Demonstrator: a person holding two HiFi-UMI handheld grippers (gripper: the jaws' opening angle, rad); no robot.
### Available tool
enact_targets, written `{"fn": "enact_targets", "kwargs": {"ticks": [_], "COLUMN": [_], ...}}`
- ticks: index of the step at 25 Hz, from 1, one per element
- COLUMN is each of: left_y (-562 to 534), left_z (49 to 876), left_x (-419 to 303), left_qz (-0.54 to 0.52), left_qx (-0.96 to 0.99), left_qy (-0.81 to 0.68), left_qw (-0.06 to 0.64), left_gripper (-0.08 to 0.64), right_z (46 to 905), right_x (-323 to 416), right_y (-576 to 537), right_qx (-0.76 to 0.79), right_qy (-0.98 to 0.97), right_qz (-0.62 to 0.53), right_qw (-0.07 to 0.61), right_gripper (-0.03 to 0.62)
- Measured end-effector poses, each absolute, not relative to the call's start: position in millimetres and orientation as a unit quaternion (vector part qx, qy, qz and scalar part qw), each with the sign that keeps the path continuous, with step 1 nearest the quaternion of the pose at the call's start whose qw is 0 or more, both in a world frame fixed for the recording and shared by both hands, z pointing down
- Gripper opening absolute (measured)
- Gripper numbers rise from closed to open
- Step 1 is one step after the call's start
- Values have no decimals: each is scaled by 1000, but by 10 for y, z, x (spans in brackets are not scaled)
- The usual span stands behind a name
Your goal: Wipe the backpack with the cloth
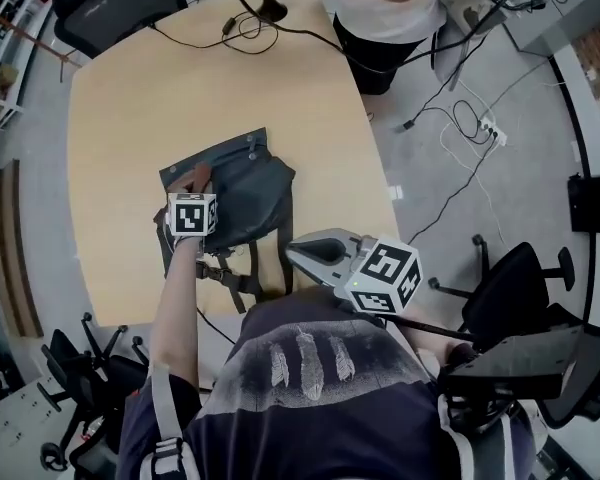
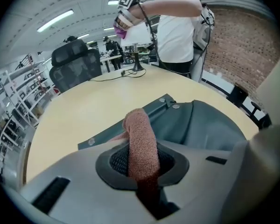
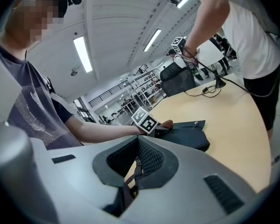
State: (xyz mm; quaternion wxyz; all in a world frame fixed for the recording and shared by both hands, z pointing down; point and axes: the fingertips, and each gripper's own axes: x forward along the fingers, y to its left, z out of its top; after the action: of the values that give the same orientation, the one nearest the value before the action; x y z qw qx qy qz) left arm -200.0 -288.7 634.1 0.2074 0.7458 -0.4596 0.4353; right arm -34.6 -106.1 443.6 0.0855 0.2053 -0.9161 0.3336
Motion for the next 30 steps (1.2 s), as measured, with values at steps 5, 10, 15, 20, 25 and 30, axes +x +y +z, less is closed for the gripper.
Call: {"fn": "enact_targets", "kwargs": {"ticks": [5,10,15,20,25,30], "left_y": [-2908,-3008,-3049,-3196,-3620,-3718], "left_z": [6401,6382,6231,5752,5531,6133], "left_x": [-1545,-1108,-527,-42,-26,-419], "left_qz": [455,433,378,237,123,296], "left_qx": [772,793,847,898,887,856], "left_qy": [-399,-369,-282,-222,-267,-331], "left_qw": [197,218,245,296,357,266], "left_gripper": [57,57,57,57,57,57], "right_z": [4457,4490,4493,4487,4499,4517], "right_x": [-202,-53,-51,-96,-106,-80], "right_y": [-1081,-1096,-1114,-1140,-1182,-1204], "right_qx": [216,234,234,231,236,244], "right_qy": [-910,-903,-902,-903,-900,-897], "right_qz": [347,356,359,358,360,362], "right_qw": [63,50,52,60,66,75], "right_gripper": [2,2,0,2,2,2]}}
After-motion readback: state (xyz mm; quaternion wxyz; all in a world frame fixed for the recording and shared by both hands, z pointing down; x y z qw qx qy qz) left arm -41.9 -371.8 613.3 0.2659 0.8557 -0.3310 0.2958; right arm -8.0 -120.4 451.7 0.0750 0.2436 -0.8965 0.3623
